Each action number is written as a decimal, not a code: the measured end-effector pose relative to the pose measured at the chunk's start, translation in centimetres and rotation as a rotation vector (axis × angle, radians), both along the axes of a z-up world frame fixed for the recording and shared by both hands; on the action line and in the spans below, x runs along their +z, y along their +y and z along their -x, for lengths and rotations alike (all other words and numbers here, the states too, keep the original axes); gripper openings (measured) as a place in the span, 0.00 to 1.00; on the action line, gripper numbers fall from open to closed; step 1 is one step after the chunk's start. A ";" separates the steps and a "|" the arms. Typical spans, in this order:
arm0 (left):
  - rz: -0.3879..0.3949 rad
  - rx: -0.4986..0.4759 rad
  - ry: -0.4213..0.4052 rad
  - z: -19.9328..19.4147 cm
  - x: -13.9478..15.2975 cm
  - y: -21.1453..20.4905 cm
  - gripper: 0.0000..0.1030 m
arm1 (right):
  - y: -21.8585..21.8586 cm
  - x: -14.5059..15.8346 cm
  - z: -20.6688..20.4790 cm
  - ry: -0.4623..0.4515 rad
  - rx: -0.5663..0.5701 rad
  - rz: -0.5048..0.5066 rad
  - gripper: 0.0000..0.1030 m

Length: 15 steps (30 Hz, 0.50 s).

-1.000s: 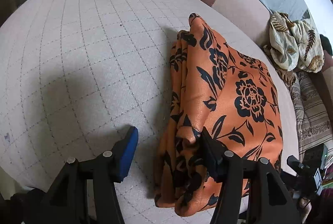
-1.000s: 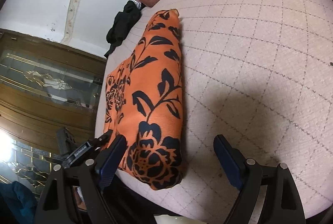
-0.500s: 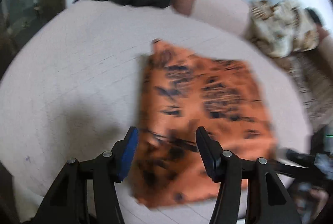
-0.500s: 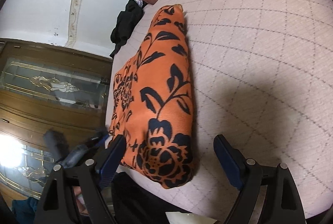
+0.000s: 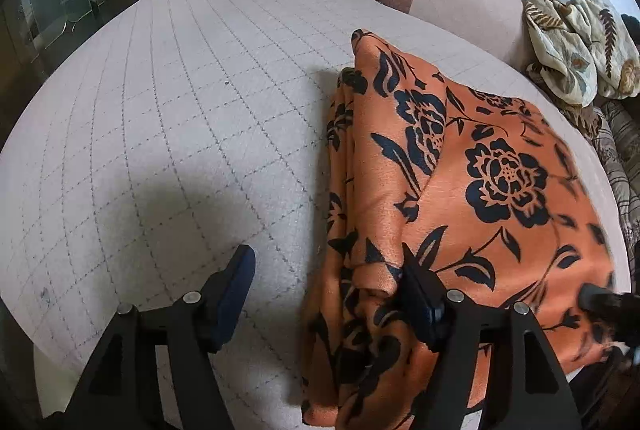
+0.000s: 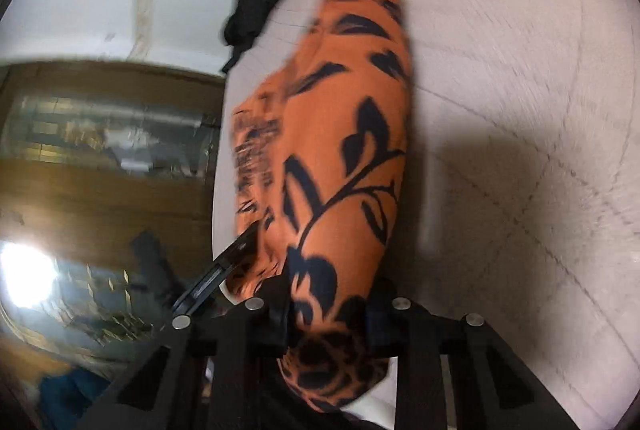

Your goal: Fold small clothes

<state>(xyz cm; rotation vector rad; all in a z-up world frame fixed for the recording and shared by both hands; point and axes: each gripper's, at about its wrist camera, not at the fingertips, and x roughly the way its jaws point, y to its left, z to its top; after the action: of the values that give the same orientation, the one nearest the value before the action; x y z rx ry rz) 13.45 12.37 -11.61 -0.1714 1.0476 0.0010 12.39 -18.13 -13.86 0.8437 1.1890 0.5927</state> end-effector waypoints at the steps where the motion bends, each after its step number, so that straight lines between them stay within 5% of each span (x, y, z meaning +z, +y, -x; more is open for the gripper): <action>1: 0.000 0.001 -0.003 0.1 -0.1 0.1 0.72 | 0.2 -0.6 -0.1 0.002 0.010 0.068 0.27; 2: 0.003 0.000 -0.005 0.2 -0.2 0.2 0.73 | 0.4 -1.8 -0.3 0.030 0.018 0.122 0.35; 4: -0.005 -0.004 -0.009 0.2 -0.5 0.4 0.74 | -0.5 -3.7 -0.3 0.075 -0.016 0.014 0.41; 5: -0.005 -0.006 -0.009 0.2 -0.5 0.4 0.74 | -1.0 -3.3 -0.2 0.089 -0.029 -0.040 0.64; 7: 0.011 -0.008 -0.006 0.0 -0.8 0.5 0.74 | -1.6 -1.8 0.2 0.034 -0.030 -0.085 0.83; 9: 0.012 -0.008 -0.007 0.0 -0.7 0.4 0.74 | -2.5 -1.1 -0.1 0.004 -0.038 -0.138 0.83; 13: 0.017 -0.014 -0.009 0.0 -0.7 0.6 0.74 | -4.0 -4.2 -3.8 0.096 -0.155 -0.192 0.79; 15: 0.020 -0.013 -0.006 -0.1 -0.7 0.7 0.74 | -2.9 -3.9 -5.3 0.091 -0.112 -0.188 0.38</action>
<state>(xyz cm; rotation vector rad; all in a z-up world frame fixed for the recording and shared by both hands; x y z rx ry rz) 13.55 13.07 -12.33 -0.1828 1.0434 -0.0219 17.74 -20.99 -17.79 1.0996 1.1720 0.5859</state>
